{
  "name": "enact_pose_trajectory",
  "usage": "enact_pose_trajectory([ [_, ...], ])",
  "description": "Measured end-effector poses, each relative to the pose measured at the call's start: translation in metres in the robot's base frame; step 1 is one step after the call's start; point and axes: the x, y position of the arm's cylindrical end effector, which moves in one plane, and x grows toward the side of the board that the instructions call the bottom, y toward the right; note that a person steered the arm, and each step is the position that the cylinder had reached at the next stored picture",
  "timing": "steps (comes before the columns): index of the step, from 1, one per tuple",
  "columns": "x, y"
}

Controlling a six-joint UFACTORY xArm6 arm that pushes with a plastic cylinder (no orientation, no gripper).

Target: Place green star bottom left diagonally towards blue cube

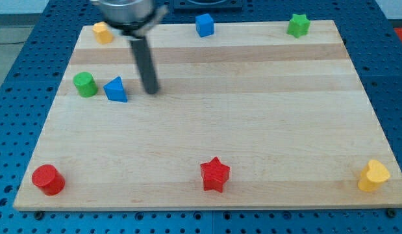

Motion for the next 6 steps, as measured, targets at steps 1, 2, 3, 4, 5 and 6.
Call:
enact_pose_trajectory([
  [1,-0.012,0.116],
  [2,-0.041,0.244],
  [3,-0.103,0.333],
  [4,-0.172,0.361],
  [5,-0.201,0.348],
  [6,-0.192,0.292],
])
